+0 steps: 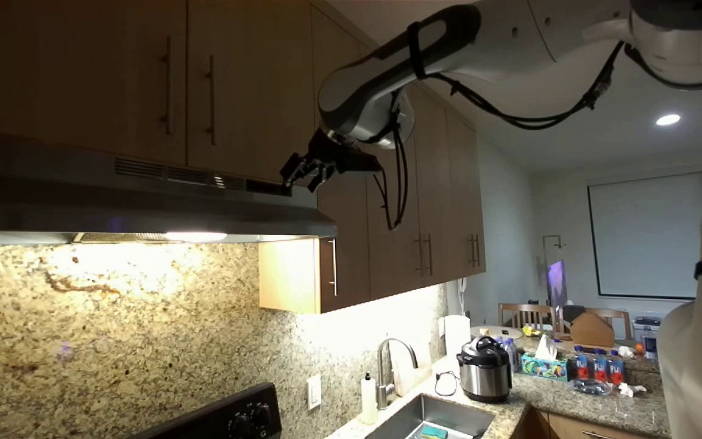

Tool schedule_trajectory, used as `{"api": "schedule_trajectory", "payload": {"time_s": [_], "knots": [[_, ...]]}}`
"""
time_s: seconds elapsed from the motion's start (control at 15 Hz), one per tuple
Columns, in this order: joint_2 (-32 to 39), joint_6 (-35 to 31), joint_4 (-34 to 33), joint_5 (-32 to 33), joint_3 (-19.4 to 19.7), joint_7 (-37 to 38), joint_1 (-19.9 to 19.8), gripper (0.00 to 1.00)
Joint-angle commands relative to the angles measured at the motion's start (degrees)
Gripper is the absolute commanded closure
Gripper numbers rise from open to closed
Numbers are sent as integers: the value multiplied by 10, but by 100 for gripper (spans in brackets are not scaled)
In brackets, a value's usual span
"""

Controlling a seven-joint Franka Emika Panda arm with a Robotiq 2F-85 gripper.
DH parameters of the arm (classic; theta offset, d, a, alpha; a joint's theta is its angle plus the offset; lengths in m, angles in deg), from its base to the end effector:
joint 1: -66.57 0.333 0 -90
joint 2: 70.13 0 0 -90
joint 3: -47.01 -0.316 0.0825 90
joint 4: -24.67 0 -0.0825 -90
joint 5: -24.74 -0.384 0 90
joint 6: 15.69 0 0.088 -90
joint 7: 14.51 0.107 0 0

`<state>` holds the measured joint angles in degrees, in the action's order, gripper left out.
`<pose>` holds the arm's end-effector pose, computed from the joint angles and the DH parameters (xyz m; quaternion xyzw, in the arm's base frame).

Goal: Turn on the kitchen hood

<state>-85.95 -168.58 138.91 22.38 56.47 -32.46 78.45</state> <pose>0.5249 0.0081 0.6920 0.8787 0.1380 0.4564 0.0238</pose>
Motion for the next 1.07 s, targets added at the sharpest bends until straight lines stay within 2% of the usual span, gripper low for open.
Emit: {"api": "schedule_trajectory", "payload": {"time_s": [0.0, 0.6, 1.0], "knots": [[54, 8, -70, -27, -13, -16, -21, 0], [139, 21, -177, -36, -53, -11, -51, 0], [193, 34, -242, -17, -70, 34, -81, 0]]}}
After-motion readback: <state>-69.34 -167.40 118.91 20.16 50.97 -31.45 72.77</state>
